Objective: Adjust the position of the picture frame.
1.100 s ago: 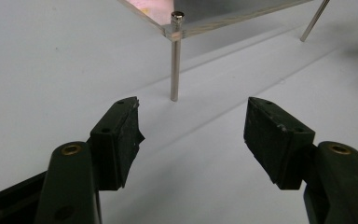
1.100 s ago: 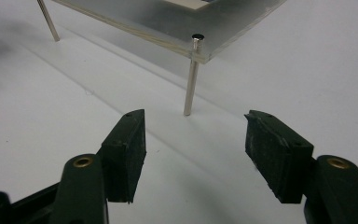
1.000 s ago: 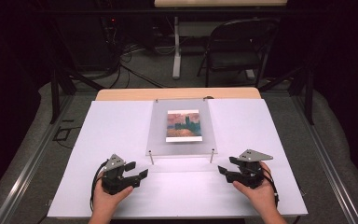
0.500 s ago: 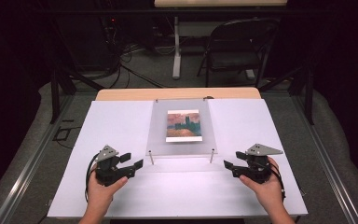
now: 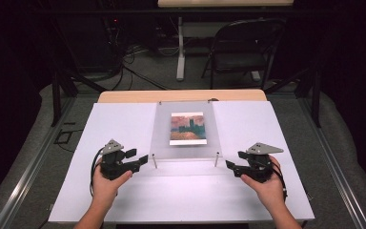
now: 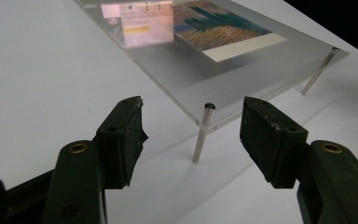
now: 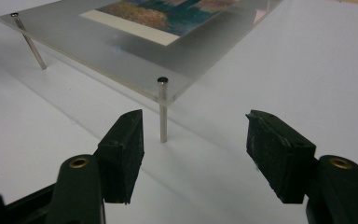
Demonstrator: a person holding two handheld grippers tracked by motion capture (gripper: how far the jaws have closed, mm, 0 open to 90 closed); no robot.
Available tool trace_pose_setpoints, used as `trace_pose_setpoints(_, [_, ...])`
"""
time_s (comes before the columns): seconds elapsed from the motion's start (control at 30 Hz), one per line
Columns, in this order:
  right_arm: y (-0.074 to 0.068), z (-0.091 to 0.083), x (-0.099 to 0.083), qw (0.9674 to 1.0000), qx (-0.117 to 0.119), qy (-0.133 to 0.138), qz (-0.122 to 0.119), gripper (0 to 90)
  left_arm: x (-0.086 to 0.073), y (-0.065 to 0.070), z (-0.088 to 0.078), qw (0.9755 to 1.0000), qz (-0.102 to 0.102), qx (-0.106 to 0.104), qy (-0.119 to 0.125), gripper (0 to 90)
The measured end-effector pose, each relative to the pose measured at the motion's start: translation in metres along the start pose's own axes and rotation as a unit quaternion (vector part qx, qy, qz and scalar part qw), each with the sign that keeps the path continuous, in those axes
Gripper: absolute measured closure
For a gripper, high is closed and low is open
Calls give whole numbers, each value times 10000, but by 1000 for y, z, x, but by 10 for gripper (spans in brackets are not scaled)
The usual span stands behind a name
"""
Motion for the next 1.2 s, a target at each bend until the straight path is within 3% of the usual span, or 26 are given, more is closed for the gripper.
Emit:
trace_pose_setpoints(0.2, [2,8,23,9996,-50,-73,-263,373,21,-8,6,10000,17,8,5,407])
trace_pose_setpoints(0.4, [15,24,44,9998,23,-194,-54,380,44,-12,19,9999,-104,32,66,419])
trace_pose_setpoints(0.6, [23,41,63,9995,-35,-315,-84,387,63,-13,43,9997,-109,203,-99,432])
trace_pose_setpoints(0.7, [27,50,70,9991,-62,-409,-111,384,72,-18,52,9992,-316,214,-154,426])
trace_pose_setpoints(0.97, [38,70,87,9992,-115,-353,178,333,84,-38,66,9949,-875,451,-214,342])
trace_pose_setpoints(1.1, [46,76,96,9989,-290,-295,200,328,88,-46,73,9939,-913,574,-238,342])
trace_pose_setpoints(1.2, [53,81,101,9987,-292,-268,317,329,92,-50,79,9944,-779,643,-299,342])
Point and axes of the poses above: each handheld gripper's, and its own axes: z roughly forward along the jaws, x roughly out of its top, y roughly to its right, the point moved 1 cm from there along z, roughly forward along the jaws, and after that the axes turned 1 degree about z, right-handed, at the moved point
